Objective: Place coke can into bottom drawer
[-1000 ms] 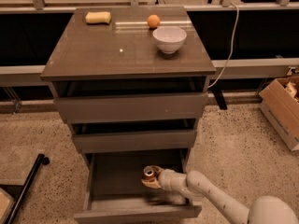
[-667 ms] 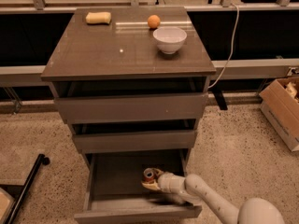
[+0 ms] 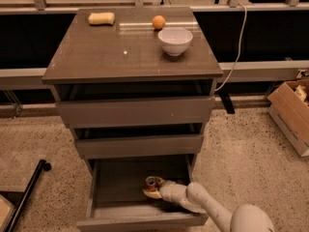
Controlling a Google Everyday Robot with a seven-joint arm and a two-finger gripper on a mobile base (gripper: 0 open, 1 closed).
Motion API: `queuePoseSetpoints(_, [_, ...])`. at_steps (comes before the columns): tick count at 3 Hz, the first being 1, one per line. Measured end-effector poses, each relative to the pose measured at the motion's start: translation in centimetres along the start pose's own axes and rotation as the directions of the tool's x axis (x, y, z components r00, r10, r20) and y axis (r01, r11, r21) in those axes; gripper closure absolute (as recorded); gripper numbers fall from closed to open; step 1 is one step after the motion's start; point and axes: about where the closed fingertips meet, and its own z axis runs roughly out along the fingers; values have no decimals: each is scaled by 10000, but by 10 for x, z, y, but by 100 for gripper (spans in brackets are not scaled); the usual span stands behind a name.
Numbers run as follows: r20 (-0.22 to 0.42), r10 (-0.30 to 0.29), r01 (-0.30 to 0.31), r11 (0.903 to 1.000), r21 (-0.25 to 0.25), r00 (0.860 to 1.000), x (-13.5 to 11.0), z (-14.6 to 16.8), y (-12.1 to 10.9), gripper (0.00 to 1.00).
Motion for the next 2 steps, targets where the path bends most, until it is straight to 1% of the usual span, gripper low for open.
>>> queuePoseSetpoints(1, [12,-6,6,10000,-35,10000,-1,2,2,4])
queuePoseSetpoints(2, [16,-4,4,10000,-49,10000,-1,3,3,0])
